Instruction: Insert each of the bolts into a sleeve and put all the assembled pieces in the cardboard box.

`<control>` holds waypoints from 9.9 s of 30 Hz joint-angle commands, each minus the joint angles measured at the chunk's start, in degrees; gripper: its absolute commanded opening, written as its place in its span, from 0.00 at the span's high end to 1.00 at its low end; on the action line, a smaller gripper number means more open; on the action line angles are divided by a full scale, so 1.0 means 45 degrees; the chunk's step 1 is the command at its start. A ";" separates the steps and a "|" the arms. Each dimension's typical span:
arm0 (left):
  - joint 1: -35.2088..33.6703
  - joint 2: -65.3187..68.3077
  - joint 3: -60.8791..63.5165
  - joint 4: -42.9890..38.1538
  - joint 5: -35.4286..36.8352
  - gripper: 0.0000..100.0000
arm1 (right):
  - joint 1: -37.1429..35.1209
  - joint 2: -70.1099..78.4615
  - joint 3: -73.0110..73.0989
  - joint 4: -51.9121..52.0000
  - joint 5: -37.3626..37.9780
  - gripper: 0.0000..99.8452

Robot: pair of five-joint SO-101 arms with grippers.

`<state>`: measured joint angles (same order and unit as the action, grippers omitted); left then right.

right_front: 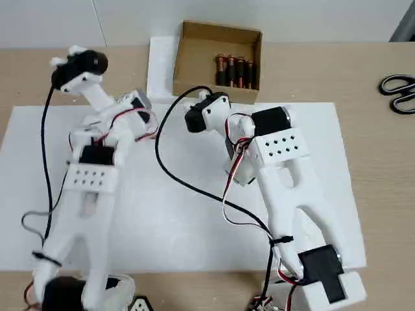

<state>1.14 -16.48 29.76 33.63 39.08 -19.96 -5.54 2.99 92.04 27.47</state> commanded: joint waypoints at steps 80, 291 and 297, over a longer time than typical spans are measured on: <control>-0.0274 1.1761 -1.3548 1.0237 0.9885 0.99 | -0.0088 0.1455 0.0567 0.1026 -0.0176 1.00; 0.8049 -0.7541 -0.0557 0.5138 -0.0918 0.99 | -0.3976 -2.1558 1.5629 -0.8508 -0.8361 1.00; 0.7580 -0.7541 -0.1260 0.5158 -0.1621 0.99 | -0.3956 -2.1558 1.5629 -0.7863 -0.8381 1.00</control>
<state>36.75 -48.84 27.30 56.84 33.54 -37.63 -102.77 74.02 55.38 -9.63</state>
